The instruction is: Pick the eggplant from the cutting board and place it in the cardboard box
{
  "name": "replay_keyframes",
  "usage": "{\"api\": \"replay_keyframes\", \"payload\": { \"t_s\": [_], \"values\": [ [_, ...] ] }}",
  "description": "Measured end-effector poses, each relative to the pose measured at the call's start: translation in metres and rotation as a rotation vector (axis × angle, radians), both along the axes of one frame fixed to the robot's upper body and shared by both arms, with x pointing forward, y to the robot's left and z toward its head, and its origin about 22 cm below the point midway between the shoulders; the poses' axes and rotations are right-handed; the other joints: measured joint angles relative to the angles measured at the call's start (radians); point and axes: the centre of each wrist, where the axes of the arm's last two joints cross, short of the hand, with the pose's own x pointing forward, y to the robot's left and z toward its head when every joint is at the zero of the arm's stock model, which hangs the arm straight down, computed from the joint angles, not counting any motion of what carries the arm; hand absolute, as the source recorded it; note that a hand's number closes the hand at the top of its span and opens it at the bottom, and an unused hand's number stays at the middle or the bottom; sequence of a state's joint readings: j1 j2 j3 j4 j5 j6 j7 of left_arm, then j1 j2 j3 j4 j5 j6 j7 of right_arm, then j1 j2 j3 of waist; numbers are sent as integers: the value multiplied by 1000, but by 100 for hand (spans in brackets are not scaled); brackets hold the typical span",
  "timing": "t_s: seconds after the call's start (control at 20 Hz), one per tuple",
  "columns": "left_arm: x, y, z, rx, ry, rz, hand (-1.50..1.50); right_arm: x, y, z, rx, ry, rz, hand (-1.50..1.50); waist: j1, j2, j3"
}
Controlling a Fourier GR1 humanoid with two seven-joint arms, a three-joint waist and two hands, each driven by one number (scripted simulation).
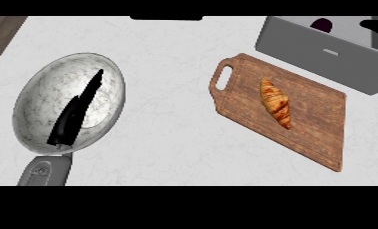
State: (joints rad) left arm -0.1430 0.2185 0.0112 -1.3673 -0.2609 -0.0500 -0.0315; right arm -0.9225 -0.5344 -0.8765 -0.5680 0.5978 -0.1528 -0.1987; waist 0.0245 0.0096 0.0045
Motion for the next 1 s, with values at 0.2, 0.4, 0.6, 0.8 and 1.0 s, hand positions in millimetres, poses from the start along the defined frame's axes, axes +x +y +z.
{"api": "replay_keyframes", "payload": {
  "t_s": [0.2, 0.4, 0.6, 0.8, 1.0],
  "values": [
    [1, 2, -2, -3, 4, 8, 0, -20, -32, -9, 19, -68, -33, -150, -3, -1, 0],
    [1, 1, -2, 1, 3, 1, 0, -41, -56, -26, 23, -129, -88, -150, 0, 1, 0],
    [-1, 0, -2, 0, -2, -6, 0, -63, -81, -32, 30, -167, -118, -150, 3, 2, 0],
    [2, 1, -3, -3, -1, -3, 0, -84, -100, -39, 27, -170, -130, -150, 1, 1, 0],
    [4, 5, -2, -2, -8, -3, 0, -103, -115, -46, 7, -156, -123, -150, 1, 1, 0]
  ]
}}
